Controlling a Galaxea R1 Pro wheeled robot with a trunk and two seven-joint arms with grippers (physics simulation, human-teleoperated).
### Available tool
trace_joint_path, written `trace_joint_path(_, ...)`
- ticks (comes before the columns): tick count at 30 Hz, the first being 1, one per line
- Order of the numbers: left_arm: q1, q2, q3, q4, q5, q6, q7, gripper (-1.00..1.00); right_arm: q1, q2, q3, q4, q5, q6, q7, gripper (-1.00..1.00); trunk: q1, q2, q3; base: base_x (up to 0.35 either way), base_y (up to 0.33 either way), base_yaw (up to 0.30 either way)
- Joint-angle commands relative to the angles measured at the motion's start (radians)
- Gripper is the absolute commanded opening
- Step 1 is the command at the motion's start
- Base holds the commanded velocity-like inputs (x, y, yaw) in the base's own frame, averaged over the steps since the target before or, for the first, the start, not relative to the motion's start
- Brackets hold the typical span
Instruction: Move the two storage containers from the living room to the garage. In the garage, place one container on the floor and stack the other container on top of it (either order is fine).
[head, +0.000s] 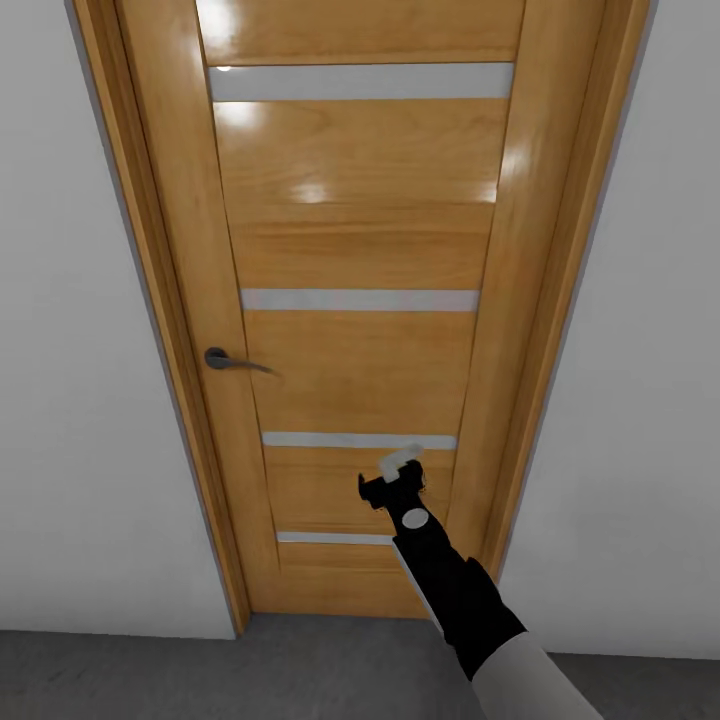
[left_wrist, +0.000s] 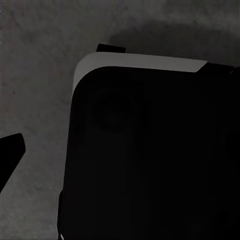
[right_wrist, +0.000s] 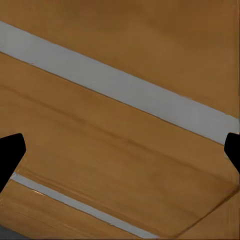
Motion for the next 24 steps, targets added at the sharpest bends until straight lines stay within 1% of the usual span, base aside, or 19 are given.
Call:
trace_joint_path(1, 0.0, 0.0, 0.001, -0.001, 0.007, -0.001, 0.0, 1.0, -0.001, 0.0, 0.008, 0.001, 0.008, -0.01, -0.004, 1.0, 0.0, 0.0, -0.001, 0.0, 0.0, 0.0)
trace_joint_path(3, 0.0, 0.0, 0.001, -0.001, 0.007, -0.001, 0.0, 1.0, -0.002, 0.0, 0.036, 0.024, 0.005, -0.087, -0.01, 1.0, 0.0, 0.0, -0.001, 0.0, 0.0, 0.0)
trace_joint_path(6, -0.001, 0.0, 0.001, -0.001, 0.007, -0.001, 0.0, 1.0, -0.003, 0.0, 0.051, 0.077, 0.008, -0.172, -0.014, 1.0, 0.0, 0.0, -0.001, 0.0, 0.0, 0.0)
trace_joint_path(8, -0.001, 0.0, 0.001, -0.001, 0.007, -0.001, 0.0, 1.0, -0.003, 0.0, 0.053, 0.088, 0.006, -0.203, -0.015, 1.0, 0.0, 0.0, -0.001, 0.0, 0.0, 0.0)
trace_joint_path(11, -0.001, 0.0, 0.001, -0.001, 0.007, -0.001, 0.0, 1.0, -0.003, 0.0, 0.054, 0.096, 0.004, -0.225, -0.015, 1.0, 0.0, 0.0, -0.001, 0.0, 0.0, 0.0)
trace_joint_path(15, 0.0, -0.002, 0.001, -0.003, 0.007, -0.001, 0.0, 1.0, -0.003, 0.0, 0.055, 0.111, -0.002, -0.232, -0.014, 1.0, 0.0, 0.0, -0.001, 0.0, 0.0, 0.0)
trace_joint_path(20, 0.0, -0.002, 0.001, -0.003, 0.006, -0.001, -0.001, 1.0, -0.003, 0.0, 0.054, 0.125, 0.0, -0.241, -0.014, 1.0, 0.0, 0.0, -0.001, 0.024, 0.0, 0.0)
trace_joint_path(22, 0.0, -0.001, 0.001, -0.002, 0.005, 0.0, -0.003, 1.0, -0.003, 0.0, 0.054, 0.126, 0.0, -0.256, -0.014, 1.0, 0.0, 0.0, -0.001, 0.166, 0.0, 0.0)
trace_joint_path(24, -0.001, -0.001, 0.001, 0.0, 0.005, 0.0, -0.005, 1.0, -0.003, 0.0, 0.055, 0.129, -0.001, -0.294, -0.011, 1.0, 0.0, 0.0, -0.001, 0.248, 0.0, 0.0)
